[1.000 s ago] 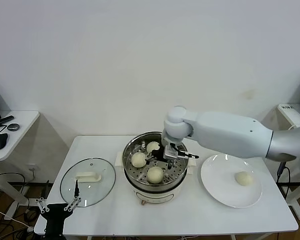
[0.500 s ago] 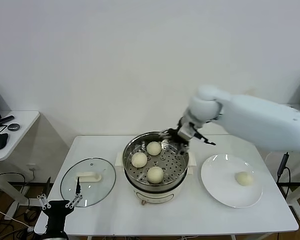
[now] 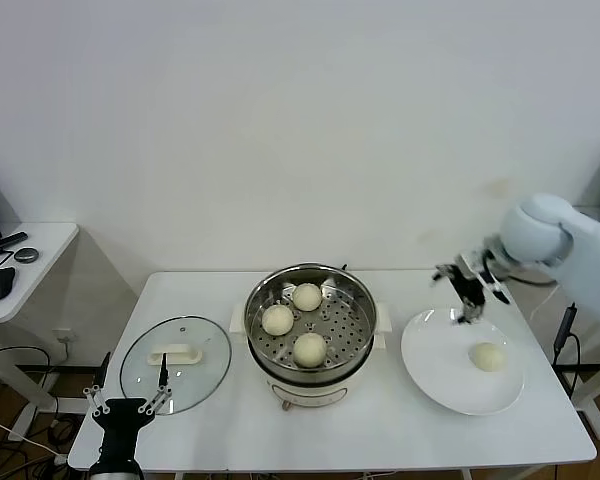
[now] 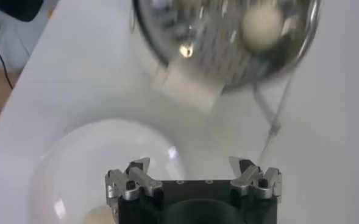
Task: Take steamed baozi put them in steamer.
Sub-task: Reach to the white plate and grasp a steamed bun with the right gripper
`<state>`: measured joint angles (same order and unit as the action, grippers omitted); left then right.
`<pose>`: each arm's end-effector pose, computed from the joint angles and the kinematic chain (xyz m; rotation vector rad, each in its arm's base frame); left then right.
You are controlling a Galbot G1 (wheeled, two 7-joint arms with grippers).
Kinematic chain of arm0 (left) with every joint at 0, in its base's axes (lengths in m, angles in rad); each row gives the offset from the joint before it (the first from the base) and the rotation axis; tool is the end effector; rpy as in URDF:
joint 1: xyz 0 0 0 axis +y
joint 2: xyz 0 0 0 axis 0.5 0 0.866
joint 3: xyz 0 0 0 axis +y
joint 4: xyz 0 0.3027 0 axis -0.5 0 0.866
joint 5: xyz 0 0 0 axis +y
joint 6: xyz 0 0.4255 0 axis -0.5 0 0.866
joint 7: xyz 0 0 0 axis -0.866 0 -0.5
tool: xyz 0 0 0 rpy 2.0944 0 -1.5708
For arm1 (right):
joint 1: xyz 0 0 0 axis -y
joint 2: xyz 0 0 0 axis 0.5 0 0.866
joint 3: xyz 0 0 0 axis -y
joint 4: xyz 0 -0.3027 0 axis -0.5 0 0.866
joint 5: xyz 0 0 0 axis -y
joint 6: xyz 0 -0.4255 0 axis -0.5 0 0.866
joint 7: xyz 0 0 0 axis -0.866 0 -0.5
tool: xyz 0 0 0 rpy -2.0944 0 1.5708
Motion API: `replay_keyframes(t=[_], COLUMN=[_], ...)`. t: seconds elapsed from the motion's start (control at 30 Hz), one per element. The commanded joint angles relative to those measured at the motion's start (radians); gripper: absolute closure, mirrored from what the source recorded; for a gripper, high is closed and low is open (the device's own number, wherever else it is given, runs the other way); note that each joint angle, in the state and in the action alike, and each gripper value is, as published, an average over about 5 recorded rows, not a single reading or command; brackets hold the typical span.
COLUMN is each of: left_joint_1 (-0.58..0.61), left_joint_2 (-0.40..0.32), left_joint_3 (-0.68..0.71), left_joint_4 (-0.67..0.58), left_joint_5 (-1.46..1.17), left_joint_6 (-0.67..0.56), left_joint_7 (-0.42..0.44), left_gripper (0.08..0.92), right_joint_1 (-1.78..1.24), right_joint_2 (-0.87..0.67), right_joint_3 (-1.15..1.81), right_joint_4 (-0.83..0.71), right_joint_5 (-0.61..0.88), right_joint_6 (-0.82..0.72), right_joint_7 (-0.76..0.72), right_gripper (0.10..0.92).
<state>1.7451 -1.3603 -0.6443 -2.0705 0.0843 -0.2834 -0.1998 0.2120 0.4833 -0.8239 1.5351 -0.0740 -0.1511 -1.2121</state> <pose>0.2280 0.0646 -0.3051 -0.1882 2.9724 0.4616 0.5190 -0.0888 -0.0682 1.3389 -1.3517 1.5764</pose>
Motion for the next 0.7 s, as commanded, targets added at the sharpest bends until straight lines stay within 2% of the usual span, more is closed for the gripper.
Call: replay_keyframes(t=[0.03, 0.3, 0.7], left_joint_1=[0.005, 0.016, 0.024], left_joint_2=[0.002, 0.001, -0.004], left_joint_3=[0.001, -0.008, -0.014], left_joint_4=[-0.005, -0.007, -0.010], left_joint_5=[0.004, 0.006, 0.008], left_joint_6=[0.005, 0.006, 0.006], left_joint_7=[0.004, 0.005, 0.004], left_gripper=[0.177, 0.177, 0.177], right_joint_1=[-0.577, -0.601, -0.549], right_joint_2=[-0.086, 0.031, 0.186], right_joint_3=[0.515, 0.577, 0.542], right_joint_4=[-0.192, -0.371, -0.492], right_joint_5=[-0.220, -0.311, -0.384], right_joint_6=[0.017, 0.104, 0.129], right_joint_7=[-0.003, 0.025, 0.039], right_gripper=[0.203, 0.203, 0.203])
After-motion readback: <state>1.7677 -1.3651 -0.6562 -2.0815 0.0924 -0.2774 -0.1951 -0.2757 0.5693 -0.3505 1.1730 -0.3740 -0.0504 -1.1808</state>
